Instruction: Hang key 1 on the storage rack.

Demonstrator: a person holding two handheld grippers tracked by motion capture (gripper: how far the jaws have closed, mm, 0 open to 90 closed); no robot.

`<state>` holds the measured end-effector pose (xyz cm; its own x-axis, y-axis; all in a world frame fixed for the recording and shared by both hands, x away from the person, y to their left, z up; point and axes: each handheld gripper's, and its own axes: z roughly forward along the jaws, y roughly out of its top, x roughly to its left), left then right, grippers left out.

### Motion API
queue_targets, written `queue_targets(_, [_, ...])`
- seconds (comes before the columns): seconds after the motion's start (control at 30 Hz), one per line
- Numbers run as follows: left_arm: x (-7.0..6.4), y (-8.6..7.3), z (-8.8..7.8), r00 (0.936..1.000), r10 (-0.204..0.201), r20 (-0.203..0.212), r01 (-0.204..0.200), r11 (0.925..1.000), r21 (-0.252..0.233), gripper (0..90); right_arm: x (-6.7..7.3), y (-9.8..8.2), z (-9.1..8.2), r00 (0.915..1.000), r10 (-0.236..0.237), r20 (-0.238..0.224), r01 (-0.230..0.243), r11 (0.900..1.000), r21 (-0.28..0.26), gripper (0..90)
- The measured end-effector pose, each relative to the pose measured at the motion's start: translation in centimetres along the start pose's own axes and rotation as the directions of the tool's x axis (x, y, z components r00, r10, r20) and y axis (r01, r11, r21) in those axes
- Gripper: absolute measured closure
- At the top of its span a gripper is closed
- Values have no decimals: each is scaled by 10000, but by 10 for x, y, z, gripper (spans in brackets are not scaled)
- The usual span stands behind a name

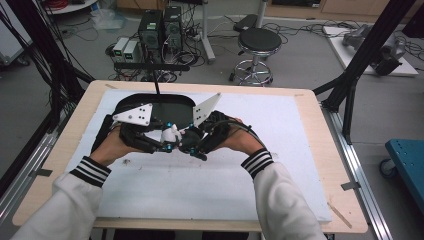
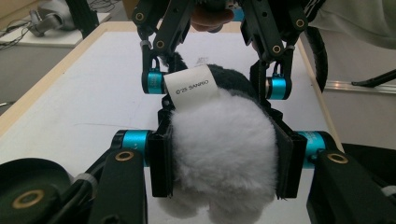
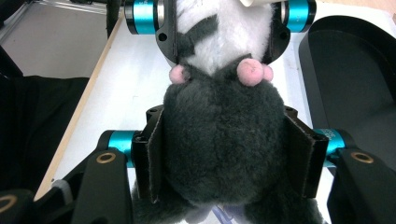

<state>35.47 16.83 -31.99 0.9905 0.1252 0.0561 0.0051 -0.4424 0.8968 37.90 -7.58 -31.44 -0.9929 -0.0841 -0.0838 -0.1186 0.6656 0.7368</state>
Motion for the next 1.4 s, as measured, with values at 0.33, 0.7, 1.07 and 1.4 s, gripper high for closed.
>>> queue_targets(0.33, [1, 0, -4, 9978, -417, -519, 407, 9990, -206, 532, -1, -2, -1, 9949, 764, 657, -734, 9962, -464, 53])
queue_targets(0.7, [2, -1, -14, 9923, -713, -1013, 680, 9970, -365, 530, 6, -21, -16, 9712, 1681, 1690, -1464, 9802, -1335, 7])
queue_targets(1.07, [6, -4, -47, 9739, -1158, -1952, 980, 9903, -986, 530, 30, -61, -59, 8690, 2979, 3950, -2338, 9509, -2029, 8])
queue_targets(1.4, [12, -10, -74, 9431, -1518, -2959, 1153, 9838, -1371, 530, 70, -117, -96, 7075, 4431, 5506, -2796, 8910, -3578, 8])
